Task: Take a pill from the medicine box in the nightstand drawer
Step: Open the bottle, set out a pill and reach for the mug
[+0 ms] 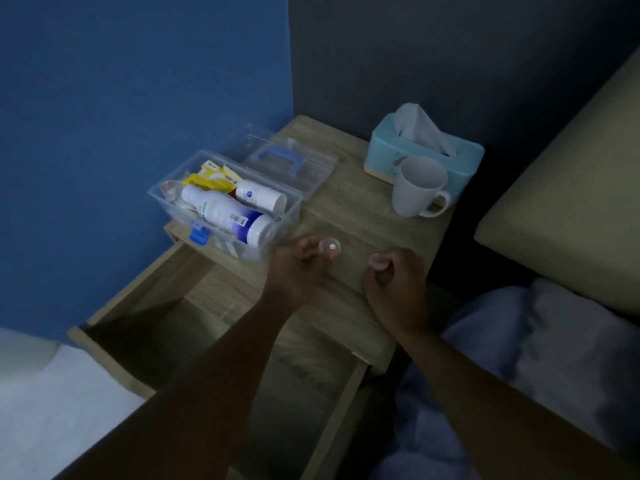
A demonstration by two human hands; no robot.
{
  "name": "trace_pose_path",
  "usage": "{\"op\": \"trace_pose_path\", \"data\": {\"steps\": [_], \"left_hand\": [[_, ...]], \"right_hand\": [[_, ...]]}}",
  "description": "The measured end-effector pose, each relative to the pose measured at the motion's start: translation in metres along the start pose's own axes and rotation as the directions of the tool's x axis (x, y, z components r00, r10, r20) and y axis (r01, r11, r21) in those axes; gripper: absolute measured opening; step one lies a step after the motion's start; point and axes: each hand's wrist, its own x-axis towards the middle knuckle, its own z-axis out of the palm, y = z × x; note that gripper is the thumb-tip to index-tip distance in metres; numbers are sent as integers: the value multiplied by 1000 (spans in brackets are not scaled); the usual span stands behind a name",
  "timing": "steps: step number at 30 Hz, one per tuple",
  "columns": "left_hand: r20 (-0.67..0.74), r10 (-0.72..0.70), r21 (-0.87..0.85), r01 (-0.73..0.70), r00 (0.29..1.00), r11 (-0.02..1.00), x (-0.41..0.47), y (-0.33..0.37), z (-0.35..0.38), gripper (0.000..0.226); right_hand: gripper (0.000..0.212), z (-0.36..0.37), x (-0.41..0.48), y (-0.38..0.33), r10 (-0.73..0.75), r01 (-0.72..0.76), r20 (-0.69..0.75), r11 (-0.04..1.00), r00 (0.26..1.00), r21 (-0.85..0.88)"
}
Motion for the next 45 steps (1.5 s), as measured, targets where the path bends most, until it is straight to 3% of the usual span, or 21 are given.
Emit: {"op": "trace_pose_path", "data": {"steps": [4, 9, 13, 20, 28, 34, 45], "left_hand": [[34, 124, 199, -129, 992, 972, 16, -5, 19, 35], [-37, 72, 306, -57, 997, 950, 24, -10, 42, 46], [-59, 161, 489, -112, 985, 865, 28, -14, 53, 54], [-63, 155, 481, -106, 986, 870, 30, -20, 53, 62], [62, 233, 469, -234, 971, 852, 14, -21, 34, 57], [157, 176, 701, -235, 972, 673, -15, -35, 19, 55], [269, 134, 820, -300, 954, 487, -42, -38, 1, 66]], "right_hand": [[28, 5, -1, 6, 13, -13, 3, 1000, 1000, -14], [37, 8, -2, 6, 9, -9, -13, 1000, 1000, -21], [38, 7, -1, 7, -1, 1, -25, 1000, 1000, -26], [43, 7, 0, 2, 17, -18, -24, 999, 1000, -42], [51, 6, -2, -1, 56, -56, -11, 998, 998, -8], [50, 0, -4, -8, 65, -65, -9, 998, 998, 14], [35, -9, -1, -6, 69, -61, -82, 993, 994, 102]]}}
